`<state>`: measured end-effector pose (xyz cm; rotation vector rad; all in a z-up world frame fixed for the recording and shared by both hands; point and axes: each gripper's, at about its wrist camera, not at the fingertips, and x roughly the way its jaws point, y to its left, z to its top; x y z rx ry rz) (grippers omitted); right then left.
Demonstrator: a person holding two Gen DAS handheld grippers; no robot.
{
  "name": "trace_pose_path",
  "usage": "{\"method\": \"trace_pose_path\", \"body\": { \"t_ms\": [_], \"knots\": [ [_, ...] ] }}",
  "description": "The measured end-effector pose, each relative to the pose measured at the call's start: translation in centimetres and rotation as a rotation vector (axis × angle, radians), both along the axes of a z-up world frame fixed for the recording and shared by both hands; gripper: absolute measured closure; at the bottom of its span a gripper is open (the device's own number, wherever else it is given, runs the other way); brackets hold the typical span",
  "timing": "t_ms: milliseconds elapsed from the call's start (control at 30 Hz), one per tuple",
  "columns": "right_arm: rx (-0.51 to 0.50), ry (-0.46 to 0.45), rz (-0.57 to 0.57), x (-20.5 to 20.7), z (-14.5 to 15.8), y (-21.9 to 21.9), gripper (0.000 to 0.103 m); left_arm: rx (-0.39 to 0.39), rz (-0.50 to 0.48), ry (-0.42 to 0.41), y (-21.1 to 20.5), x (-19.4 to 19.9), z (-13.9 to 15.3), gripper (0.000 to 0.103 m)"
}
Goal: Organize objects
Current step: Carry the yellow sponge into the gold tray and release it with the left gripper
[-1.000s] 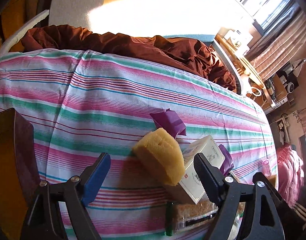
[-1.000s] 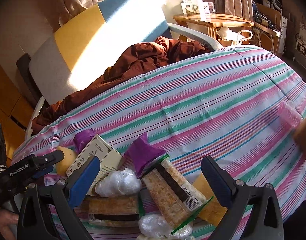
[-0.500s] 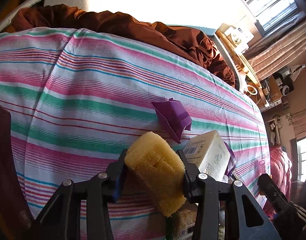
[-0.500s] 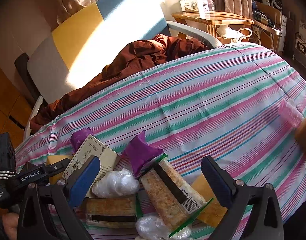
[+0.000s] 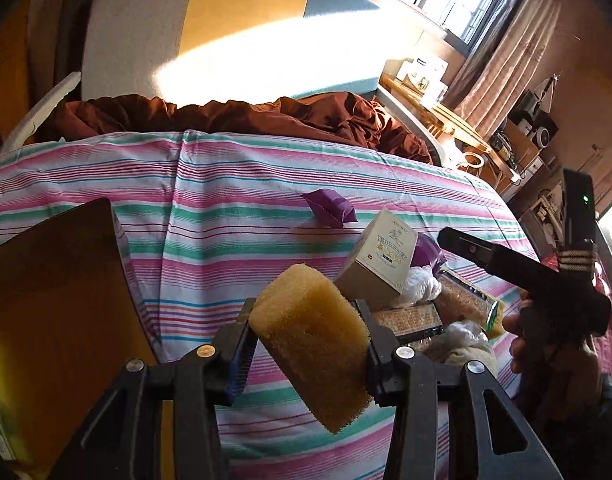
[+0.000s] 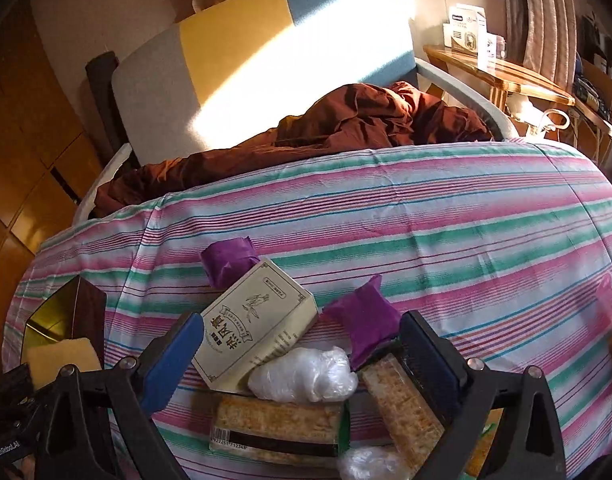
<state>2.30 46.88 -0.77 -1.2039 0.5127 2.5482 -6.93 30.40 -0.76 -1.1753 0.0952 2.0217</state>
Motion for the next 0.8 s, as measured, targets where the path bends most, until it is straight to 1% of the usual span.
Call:
{"method": "trace_pose_path", "body": {
  "t_ms": [67,133,233,333,400,467,500,533,567,600,667,800],
  "knots": [
    [0.052,-0.014,0.052,-2.0,0.3,-0.8,0.003,0.012,0.0,0.017,-1.2,0.4,0.5,0.057],
    [0.074,-0.038,0.108,-4.3,0.3,-1.5,0.003,0.029,0.001,0.024,-2.5,0.7,1.0,0.057],
    [0.12,-0.109,0.199,-8.2,-0.3,-2.7,0.004,0.051,0.014,0.025,-4.4,0.8,1.3,0.057],
    [0.143,-0.195,0.275,-11.6,-1.9,-3.9,0.006,0.068,0.038,0.015,-6.2,0.8,1.5,0.057],
    [0.167,-0.255,0.287,-13.4,-3.4,-4.3,0.007,0.079,0.056,0.002,-7.3,0.7,1.4,0.057],
    [0.169,-0.324,0.3,-14.8,-5.1,-4.5,0.009,0.082,0.076,-0.004,-8.1,0.5,1.3,0.057],
    [0.183,-0.355,0.299,-15.4,-5.9,-4.6,0.014,0.085,0.084,-0.01,-8.6,0.5,1.2,0.057],
    [0.196,-0.38,0.304,-15.7,-6.5,-4.8,0.033,0.086,0.092,-0.017,-9.0,0.4,1.1,0.057],
    [0.191,-0.397,0.315,-16.0,-7.0,-5.1,0.045,0.086,0.099,-0.022,-9.3,0.3,1.0,0.057],
    [0.171,-0.378,0.327,-15.9,-6.9,-5.3,0.058,0.086,0.106,-0.026,-9.6,0.2,0.8,0.057],
    [0.179,-0.374,0.351,-15.7,-6.7,-6.4,0.06,0.085,0.117,-0.032,-10.2,0.2,0.6,0.057],
    [0.196,-0.354,0.433,-14.2,-6.6,-9.9,0.061,0.087,0.139,-0.044,-11.3,0.4,-0.1,0.056]
  ]
}}
